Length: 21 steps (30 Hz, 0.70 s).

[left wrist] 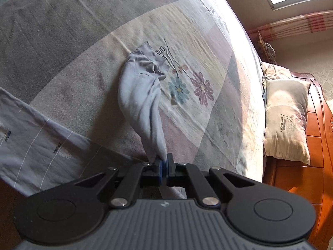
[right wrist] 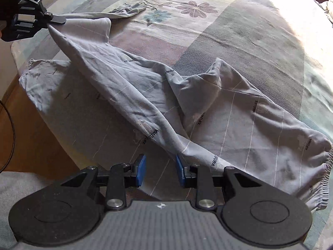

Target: Fold clothes

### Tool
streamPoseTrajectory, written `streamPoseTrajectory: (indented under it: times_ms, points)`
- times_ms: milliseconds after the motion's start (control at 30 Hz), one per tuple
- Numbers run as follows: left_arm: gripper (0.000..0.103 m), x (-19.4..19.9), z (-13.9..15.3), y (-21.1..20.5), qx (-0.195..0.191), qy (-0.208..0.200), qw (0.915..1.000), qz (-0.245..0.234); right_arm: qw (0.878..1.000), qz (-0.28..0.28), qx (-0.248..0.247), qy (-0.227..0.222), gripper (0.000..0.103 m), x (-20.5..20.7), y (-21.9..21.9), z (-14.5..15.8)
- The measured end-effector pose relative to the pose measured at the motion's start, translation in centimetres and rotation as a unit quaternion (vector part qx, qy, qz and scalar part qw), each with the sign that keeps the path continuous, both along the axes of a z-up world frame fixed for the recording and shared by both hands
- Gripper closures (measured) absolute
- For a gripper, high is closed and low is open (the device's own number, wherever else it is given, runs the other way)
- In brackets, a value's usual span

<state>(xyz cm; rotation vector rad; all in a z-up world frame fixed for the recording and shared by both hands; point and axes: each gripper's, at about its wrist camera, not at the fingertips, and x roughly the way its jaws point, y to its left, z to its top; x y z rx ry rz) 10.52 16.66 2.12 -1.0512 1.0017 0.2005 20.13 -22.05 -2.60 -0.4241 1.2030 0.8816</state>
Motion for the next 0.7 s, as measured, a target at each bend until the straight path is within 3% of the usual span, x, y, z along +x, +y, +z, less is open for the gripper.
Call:
streamPoseTrajectory:
  times_ms: [200, 367, 567, 700]
  points:
    - [0.102, -3.2, -0.8, -0.8, 0.012, 0.044, 0.999, -0.003, 0.997, -0.042, 0.018, 0.066, 0.063, 0.4, -1.8, -0.6]
    - [0.102, -4.0, -4.2, -0.1, 0.021, 0.084, 0.9961, 0.013, 0.98, -0.127, 0.053, 0.141, 0.063, 1.1, -4.1, -1.9]
    - [0.102, -2.2, -5.2, 0.1, 0.026, 0.077, 0.9967, 0.0, 0.937, -0.268, 0.096, 0.204, 0.063, 2.0, -8.0, -3.9]
    - [0.102, -1.2, -5.8, -0.2, 0.013, 0.076, 0.997, -0.01, 0.886, -0.372, 0.151, 0.232, 0.063, 2.2, -11.2, -5.5]
